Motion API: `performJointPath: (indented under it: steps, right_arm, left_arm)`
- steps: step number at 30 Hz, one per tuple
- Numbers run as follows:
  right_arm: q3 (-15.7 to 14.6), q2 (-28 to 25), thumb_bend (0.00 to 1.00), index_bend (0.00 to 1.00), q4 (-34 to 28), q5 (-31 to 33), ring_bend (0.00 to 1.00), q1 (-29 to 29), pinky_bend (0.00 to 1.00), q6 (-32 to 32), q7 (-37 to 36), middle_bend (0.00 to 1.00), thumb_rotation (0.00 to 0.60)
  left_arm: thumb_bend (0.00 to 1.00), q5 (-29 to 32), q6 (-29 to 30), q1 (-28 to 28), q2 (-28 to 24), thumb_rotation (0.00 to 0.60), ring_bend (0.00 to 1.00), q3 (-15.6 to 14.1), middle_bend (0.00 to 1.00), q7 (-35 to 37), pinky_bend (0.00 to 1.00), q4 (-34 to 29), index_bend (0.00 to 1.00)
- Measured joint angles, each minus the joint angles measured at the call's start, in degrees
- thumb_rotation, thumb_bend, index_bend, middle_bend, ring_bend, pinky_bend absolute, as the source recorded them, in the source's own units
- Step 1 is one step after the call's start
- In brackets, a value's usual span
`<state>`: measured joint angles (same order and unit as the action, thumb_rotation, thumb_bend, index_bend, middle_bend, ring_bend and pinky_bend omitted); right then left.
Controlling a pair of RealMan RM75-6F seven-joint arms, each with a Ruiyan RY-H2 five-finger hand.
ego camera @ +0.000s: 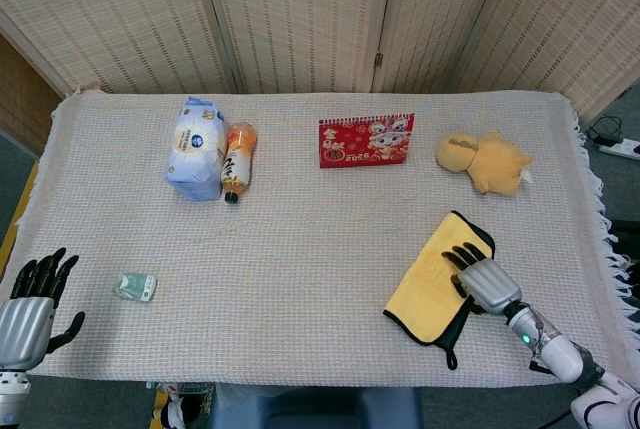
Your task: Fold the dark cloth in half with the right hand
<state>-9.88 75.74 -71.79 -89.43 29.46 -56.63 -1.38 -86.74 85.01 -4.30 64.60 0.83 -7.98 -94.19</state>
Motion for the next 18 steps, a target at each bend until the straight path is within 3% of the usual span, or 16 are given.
performJointPath:
  steps: [12,18]
  right_arm:
    - [0.43,0.00,0.42,0.64,2.37,-0.68,0.01,-0.41,0.00,0.86,-1.91,0.12,0.600]
    - [0.38,-0.14,0.42,0.39,2.30,-1.41,0.00,-0.52,0.00,1.28,-3.75,0.04,0.600]
  left_arm:
    - [0.41,1.04,-0.79,-0.32,0.50,0.600,0.00,0.29,0.00,-0.75,0.00,0.26,0.00]
    - [0.41,1.45,-0.70,-0.28,0.46,0.600,0.00,0.50,0.00,-0.76,0.00,0.22,0.00]
